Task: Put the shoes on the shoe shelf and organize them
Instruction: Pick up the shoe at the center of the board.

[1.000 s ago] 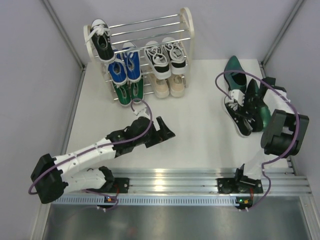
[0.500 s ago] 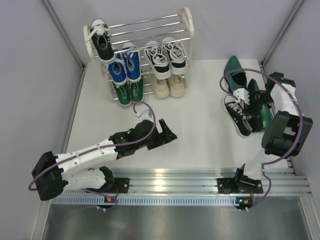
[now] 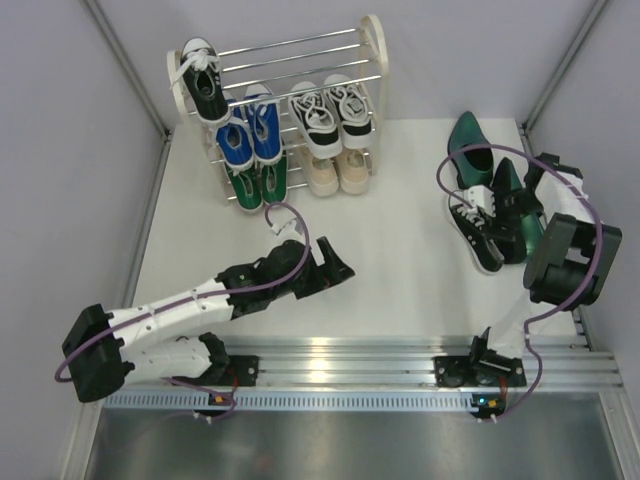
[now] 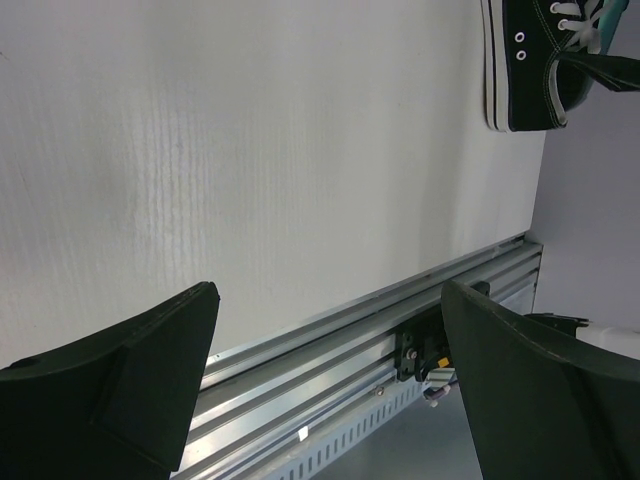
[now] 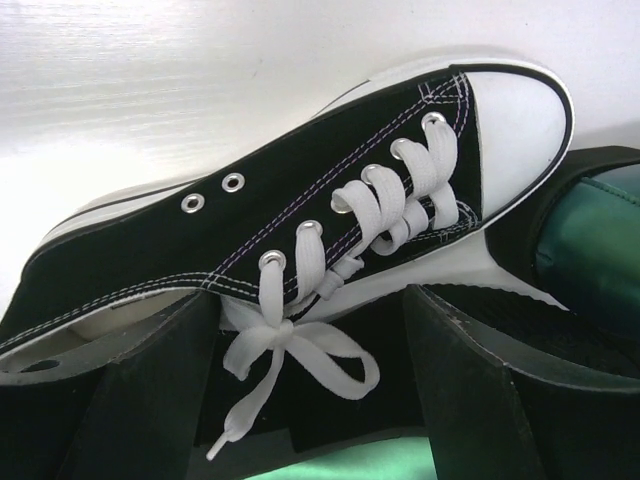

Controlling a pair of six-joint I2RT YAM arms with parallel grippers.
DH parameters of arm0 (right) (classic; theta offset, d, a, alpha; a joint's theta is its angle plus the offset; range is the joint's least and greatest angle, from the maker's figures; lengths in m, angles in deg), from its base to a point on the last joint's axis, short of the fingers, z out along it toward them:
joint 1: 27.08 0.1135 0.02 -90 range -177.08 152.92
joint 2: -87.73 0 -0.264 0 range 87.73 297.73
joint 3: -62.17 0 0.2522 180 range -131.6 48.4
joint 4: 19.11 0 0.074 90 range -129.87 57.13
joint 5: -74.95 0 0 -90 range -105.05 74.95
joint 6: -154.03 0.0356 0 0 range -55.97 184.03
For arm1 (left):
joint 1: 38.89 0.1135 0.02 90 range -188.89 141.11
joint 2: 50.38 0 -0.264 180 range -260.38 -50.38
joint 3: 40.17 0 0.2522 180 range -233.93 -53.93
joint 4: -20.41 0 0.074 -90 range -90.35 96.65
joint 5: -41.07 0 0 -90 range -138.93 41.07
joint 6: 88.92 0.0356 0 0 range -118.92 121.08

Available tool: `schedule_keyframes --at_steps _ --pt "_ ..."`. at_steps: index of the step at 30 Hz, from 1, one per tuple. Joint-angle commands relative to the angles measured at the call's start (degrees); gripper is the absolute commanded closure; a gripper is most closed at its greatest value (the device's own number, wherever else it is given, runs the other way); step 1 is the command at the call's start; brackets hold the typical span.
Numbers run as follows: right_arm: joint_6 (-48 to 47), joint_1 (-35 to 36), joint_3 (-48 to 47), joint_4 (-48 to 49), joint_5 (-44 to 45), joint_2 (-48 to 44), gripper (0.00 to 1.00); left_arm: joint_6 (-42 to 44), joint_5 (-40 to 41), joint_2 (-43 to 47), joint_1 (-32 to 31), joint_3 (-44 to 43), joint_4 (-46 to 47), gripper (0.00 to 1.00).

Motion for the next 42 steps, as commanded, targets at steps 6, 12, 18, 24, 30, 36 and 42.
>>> schedule_keyframes --at_steps 6,12,18,24,30,36,42 --pt "2.2 0.5 0.2 6.8 -1.0 2.4 0.31 0.0 0.6 0.6 -0.6 -0.2 5.2 0.02" --pt "4.5 1.6 4.2 13.0 -0.8 1.5 0.38 1.1 -0.7 -1.1 -1.0 -0.3 9.0 0.02" --pt "10.4 2.5 11.3 28.5 -2.7 -4.4 0.18 2.1 -1.9 -3.9 -1.4 -2.5 10.2 0.02" --pt "12.1 2.6 11.9 33.5 0.2 -4.0 0.2 1.9 -2.5 -6.2 -1.8 -3.2 12.6 0.02" --pt "16.2 3.0 8.9 26.5 -0.5 -0.1 0.68 2.0 -3.7 -11.2 -3.2 -6.6 15.3 0.02" --pt "29.2 7.2 13.9 21.7 -7.1 -10.8 1.0 0.8 -4.1 -20.5 -6.5 -11.7 18.6 0.02" --pt "60.1 14.2 18.8 27.1 -10.5 -26.1 1.0 -1.9 -5.3 -29.4 -8.4 -17.1 25.4 0.02"
